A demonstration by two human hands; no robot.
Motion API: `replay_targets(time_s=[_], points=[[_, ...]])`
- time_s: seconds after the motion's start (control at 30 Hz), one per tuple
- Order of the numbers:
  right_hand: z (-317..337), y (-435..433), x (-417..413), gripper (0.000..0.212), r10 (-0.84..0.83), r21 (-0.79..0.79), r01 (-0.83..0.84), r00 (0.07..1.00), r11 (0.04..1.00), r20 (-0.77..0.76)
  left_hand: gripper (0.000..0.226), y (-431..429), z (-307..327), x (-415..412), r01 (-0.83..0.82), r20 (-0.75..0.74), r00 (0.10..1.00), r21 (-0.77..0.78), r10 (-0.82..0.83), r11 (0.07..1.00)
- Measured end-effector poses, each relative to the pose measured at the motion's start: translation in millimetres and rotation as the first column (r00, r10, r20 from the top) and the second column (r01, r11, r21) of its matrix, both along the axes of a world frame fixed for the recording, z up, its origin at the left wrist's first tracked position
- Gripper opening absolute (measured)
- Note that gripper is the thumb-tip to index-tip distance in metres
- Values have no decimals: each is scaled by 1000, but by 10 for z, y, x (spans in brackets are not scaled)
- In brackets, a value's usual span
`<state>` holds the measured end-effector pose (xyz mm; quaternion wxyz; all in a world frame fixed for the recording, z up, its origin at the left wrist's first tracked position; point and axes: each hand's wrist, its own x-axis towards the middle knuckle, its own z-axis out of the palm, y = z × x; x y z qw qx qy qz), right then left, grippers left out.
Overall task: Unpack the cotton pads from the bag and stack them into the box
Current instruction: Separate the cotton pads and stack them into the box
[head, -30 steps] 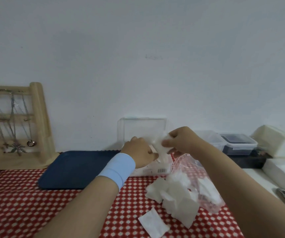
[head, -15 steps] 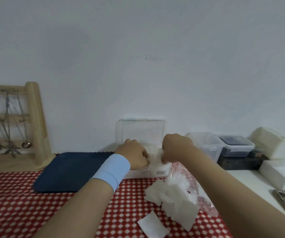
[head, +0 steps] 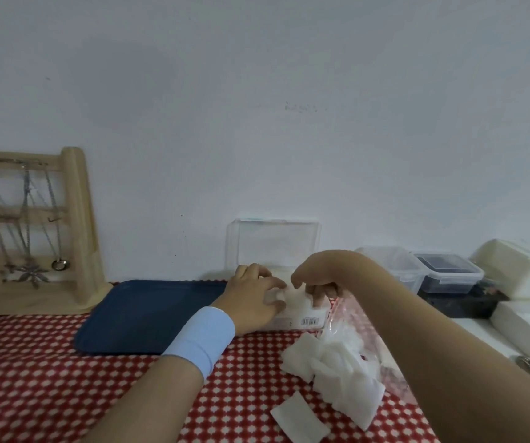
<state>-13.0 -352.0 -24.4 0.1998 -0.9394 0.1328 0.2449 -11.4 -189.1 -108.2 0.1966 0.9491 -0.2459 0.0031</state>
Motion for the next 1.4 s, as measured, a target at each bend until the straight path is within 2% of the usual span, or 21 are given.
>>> replay_targets(time_s=[0.13,0.27,0.33,0.4,0.47,0.5,0.6,0.73,0.83,0.87,0.93,1.0,1.07,1.13,1.3,1.4], points=[[-65,122,-35,20,-77,128,78,997,989,-10,50,-14,-1,-12,23,-32,999,-12,-24,1000],[-37,26,-106,25,-75,117,72,997,991,24,58,36,51,-69,40,-80,996,-38,-43,998],[4,-96,-127,31,-88,117,75,989,990,116,54,45,80,-67,24,-52,998,-73,-27,997],[-47,-187,-85,29,-104,124,67,942,990,319,51,15,106,-19,5,22,1000,-25,-5,1000],[-161,-234,-69,34,16,12,-27,857,1000,515,52,-68,129,29,2,59,998,78,-7,997],[-242,-230,-80,38,114,-66,-93,834,993,540,53,-113,131,47,4,55,998,144,-13,990],[-484,-205,-227,47,374,-217,-309,833,926,408,57,-253,80,75,7,-18,1000,298,-2,954],[-683,-253,-251,42,508,-371,-393,809,841,295,57,-314,1,98,-8,-45,999,339,24,941],[-609,-264,-285,44,511,-341,-400,779,851,362,57,-278,52,20,-17,-15,1000,275,22,961],[-574,-267,-314,45,467,-294,-368,765,882,443,57,-251,75,-29,-30,16,1000,215,27,976],[-491,-270,-387,39,386,-244,-299,676,922,628,55,-178,111,-156,-55,121,992,54,49,997],[-409,-242,-491,29,377,-251,-283,627,926,682,42,-108,131,-304,-53,245,967,-78,71,996],[-359,-170,-620,27,448,-286,-347,647,893,617,26,-58,132,-453,-42,242,967,-172,84,984],[-387,-84,-717,27,532,-310,-432,683,847,501,16,-22,95,-587,-56,109,991,-224,82,973],[-582,42,-790,62,690,-473,-560,707,680,155,21,114,-149,-786,-115,-117,989,-223,91,968],[-597,74,-813,62,699,-521,-555,706,649,118,26,198,-252,-877,-175,-202,972,-289,119,941]])
